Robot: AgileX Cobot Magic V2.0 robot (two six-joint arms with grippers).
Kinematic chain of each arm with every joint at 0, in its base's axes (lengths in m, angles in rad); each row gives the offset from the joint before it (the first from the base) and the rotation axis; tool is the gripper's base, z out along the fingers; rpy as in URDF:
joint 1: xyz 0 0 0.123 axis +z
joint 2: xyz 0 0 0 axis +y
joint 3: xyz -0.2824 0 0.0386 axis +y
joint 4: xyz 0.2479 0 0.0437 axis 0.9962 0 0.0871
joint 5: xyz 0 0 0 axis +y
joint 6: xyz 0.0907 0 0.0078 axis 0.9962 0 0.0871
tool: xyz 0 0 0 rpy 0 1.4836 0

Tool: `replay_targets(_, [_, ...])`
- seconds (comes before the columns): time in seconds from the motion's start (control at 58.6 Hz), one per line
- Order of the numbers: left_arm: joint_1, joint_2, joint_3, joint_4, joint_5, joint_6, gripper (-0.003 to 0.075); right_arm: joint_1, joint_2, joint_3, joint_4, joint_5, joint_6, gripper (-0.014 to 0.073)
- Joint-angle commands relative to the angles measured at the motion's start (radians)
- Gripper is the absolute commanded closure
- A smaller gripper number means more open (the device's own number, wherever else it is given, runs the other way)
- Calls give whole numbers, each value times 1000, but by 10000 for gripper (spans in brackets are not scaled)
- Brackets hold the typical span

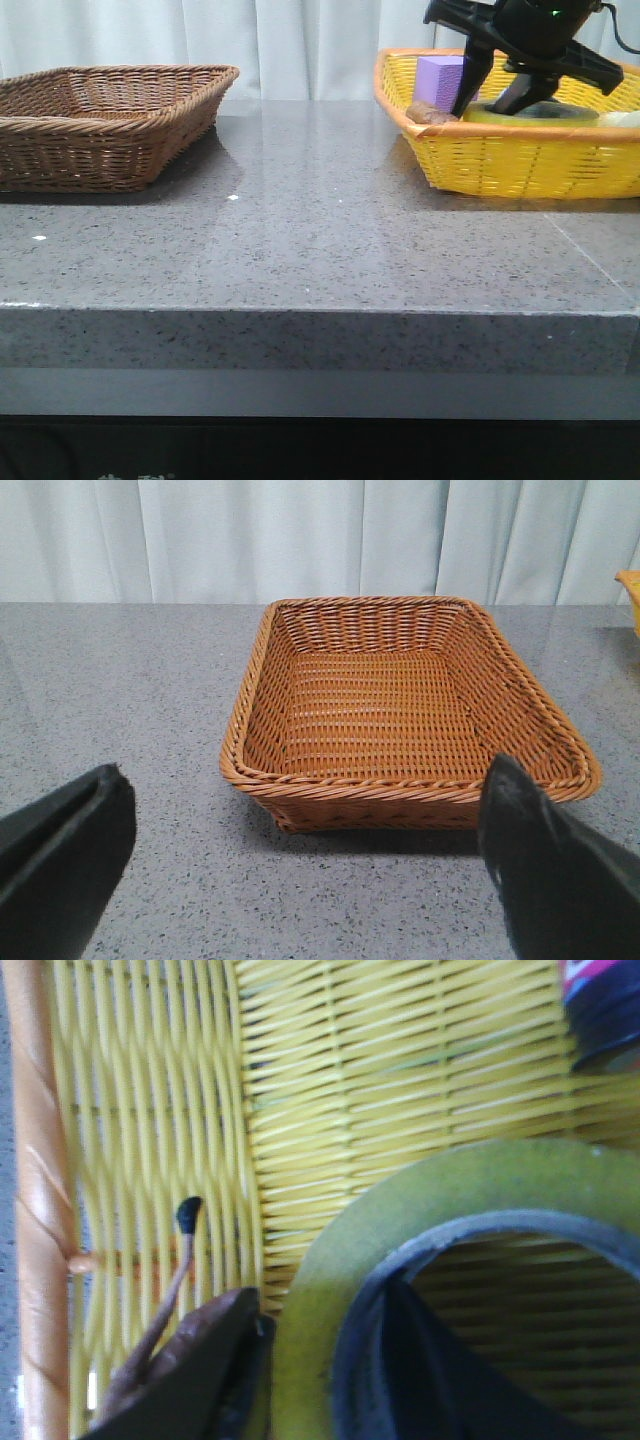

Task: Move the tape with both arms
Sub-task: 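Lower the right gripper into the yellow basket onto the clear tape roll, then close the right gripper on the tape roll rim and lift it out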

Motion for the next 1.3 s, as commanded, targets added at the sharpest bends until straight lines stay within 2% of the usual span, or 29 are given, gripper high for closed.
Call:
replay_targets(0.0, [2,14,-27,-4,-72,-2,31,-1,-46,-29,-4,-36,-10,459])
replay_targets(0.085, [2,14,-27,-4,-72,-2,31,-1,-49,-29,-4,-36,-12,487])
replay_targets(0.769, [2,14,-27,-4,-72,-2,31,-1,-177,-29,-70,-64,-17,490])
replay_targets(1.008, [2,14,-27,-4,-72,-2,31,-1,-177,-29,-92,-58,-38,619])
replay_targets(1.281, [2,14,-27,-4,-72,-2,31,-1,-233,-29,-92,-64,-95,622])
